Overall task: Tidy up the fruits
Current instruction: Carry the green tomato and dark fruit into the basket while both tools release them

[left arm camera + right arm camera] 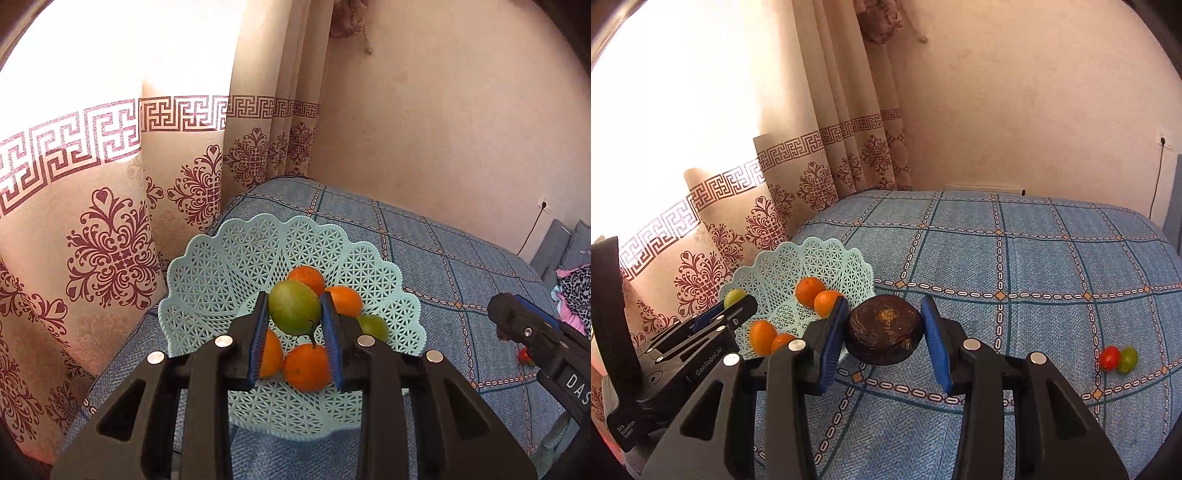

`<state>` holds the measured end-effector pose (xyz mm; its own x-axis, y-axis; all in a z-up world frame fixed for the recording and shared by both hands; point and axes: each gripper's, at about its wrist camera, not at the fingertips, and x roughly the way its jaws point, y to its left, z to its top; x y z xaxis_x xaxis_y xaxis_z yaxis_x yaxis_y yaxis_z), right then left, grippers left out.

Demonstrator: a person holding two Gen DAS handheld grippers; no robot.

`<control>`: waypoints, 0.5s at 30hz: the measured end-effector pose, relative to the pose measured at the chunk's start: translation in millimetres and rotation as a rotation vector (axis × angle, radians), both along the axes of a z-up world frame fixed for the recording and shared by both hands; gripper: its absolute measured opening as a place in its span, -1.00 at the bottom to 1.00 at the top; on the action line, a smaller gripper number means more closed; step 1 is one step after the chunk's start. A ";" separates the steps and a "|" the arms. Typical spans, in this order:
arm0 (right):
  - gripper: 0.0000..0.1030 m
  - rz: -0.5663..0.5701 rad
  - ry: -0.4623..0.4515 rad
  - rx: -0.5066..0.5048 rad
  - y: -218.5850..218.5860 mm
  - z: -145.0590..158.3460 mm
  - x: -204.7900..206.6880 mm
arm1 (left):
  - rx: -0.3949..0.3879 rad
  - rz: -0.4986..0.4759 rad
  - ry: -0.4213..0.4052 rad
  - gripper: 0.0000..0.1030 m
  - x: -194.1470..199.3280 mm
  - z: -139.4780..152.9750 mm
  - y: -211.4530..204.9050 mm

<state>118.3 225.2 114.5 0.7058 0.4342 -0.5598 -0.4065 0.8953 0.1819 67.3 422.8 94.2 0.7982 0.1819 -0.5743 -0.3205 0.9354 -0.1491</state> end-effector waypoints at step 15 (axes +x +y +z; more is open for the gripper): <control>-0.20 0.073 0.015 -0.035 49.1 -10.1 16.5 | -0.032 0.089 -0.007 -0.39 -7.1 -3.9 20.0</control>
<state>134.9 274.3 104.5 0.6642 0.4640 -0.5861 -0.4685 0.8693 0.1574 60.2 442.8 90.3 0.7838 0.2344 -0.5751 -0.4014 0.8978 -0.1811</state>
